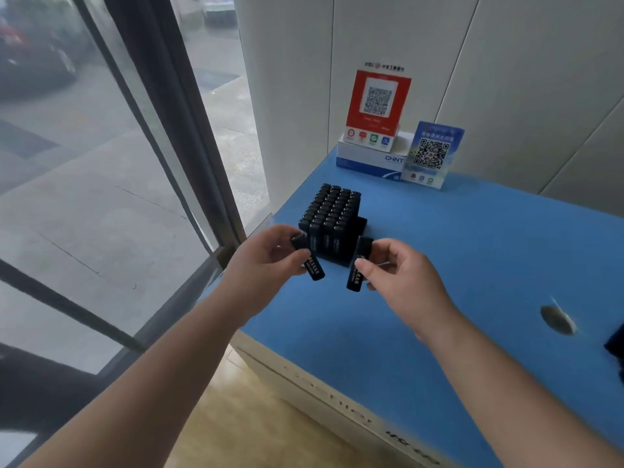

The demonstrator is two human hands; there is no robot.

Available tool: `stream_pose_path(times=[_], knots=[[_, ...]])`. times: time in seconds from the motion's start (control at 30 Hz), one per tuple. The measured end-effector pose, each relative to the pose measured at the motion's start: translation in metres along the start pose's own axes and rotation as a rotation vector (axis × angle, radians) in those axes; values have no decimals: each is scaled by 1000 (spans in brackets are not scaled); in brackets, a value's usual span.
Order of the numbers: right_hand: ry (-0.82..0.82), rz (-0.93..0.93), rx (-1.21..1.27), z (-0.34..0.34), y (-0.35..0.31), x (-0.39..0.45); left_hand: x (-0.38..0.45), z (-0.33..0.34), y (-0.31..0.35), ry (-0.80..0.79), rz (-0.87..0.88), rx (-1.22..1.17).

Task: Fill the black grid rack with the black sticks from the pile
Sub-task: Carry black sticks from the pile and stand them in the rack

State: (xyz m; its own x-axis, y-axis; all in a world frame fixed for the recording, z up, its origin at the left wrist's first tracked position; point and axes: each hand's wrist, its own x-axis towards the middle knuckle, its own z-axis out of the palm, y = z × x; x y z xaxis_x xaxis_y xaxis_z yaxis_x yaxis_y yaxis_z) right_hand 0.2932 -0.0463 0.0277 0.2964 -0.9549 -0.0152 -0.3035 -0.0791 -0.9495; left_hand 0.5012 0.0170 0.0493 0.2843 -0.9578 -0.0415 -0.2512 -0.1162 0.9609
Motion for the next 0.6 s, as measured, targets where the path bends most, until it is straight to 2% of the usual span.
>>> stream_pose_path(times=[0.23,0.33,0.47,0.6], knots=[[103,65,-28,9,12,33,72,5,-2,-60,156,217],[159,43,-74,19,11,44,101,2,-7,-158,276,283],[236,7,-128,33,9,55,136,-4,-20,-306,523,475],[301,17,-104,46,12,61,154,-7,-33,-412,668,573]])
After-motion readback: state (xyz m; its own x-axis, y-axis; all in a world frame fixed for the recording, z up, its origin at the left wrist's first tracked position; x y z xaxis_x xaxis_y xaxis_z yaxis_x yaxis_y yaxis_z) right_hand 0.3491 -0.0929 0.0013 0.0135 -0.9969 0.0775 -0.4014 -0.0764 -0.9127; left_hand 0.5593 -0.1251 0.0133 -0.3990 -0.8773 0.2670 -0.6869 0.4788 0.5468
